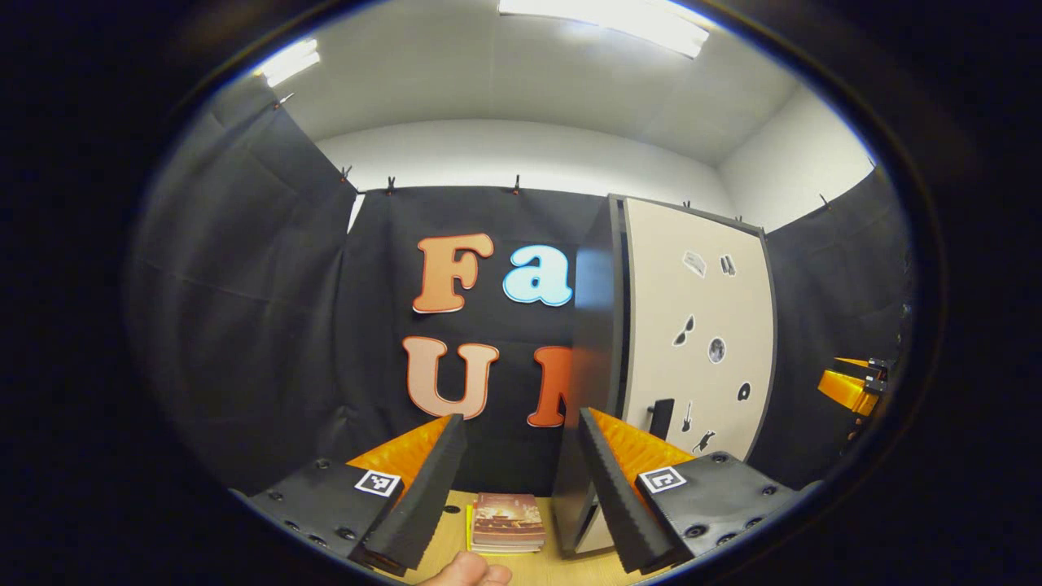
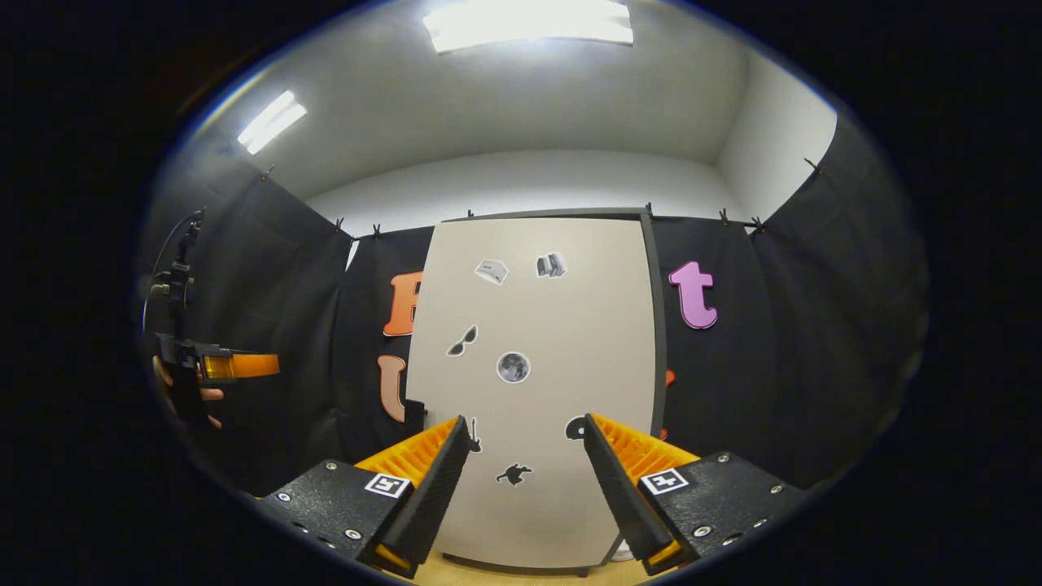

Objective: Open the cabinet door with the right hand, grasp the bottle in the cabinet with the left hand and place it on the coaster, then close the cabinet door with the right hand.

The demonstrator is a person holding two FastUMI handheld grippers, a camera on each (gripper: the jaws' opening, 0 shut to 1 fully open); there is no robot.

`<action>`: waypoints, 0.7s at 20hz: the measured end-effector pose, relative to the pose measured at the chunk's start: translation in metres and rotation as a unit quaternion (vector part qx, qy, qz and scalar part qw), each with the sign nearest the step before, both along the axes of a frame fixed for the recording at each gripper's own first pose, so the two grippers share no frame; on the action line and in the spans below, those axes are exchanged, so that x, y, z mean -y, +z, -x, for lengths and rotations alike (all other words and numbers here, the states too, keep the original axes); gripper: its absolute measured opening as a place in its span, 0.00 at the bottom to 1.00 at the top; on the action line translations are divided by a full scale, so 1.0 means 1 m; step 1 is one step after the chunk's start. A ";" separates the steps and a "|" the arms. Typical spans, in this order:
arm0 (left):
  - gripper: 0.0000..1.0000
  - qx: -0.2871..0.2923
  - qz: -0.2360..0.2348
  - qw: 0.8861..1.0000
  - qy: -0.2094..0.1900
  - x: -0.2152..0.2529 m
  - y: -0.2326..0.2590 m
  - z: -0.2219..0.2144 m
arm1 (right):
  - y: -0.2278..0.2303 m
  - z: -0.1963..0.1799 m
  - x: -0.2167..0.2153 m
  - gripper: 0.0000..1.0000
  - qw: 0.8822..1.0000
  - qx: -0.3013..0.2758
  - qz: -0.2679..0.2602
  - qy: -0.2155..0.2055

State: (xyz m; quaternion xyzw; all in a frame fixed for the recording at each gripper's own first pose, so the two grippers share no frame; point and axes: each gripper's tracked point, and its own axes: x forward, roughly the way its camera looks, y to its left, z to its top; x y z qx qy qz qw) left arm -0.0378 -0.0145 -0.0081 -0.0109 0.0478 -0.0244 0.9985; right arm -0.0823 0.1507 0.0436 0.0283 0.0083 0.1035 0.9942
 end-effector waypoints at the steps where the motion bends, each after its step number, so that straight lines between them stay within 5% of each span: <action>1: 0.91 0.010 -0.004 1.000 0.010 -0.006 0.013 0.002 | 0.006 0.003 0.006 0.90 1.000 0.001 0.001 -0.004; 7: 0.89 0.071 -0.007 0.997 0.035 -0.011 0.081 0.015 | 0.023 0.003 0.014 0.93 1.000 -0.005 0.009 -0.006; 10: 0.92 0.083 0.017 0.996 0.033 -0.009 0.087 0.029 | 0.024 0.007 0.022 0.94 1.000 -0.001 -0.003 -0.031; 14: 0.91 0.081 0.011 0.996 0.044 -0.011 0.086 0.030 | 0.026 0.017 0.012 0.94 1.000 -0.003 -0.007 -0.007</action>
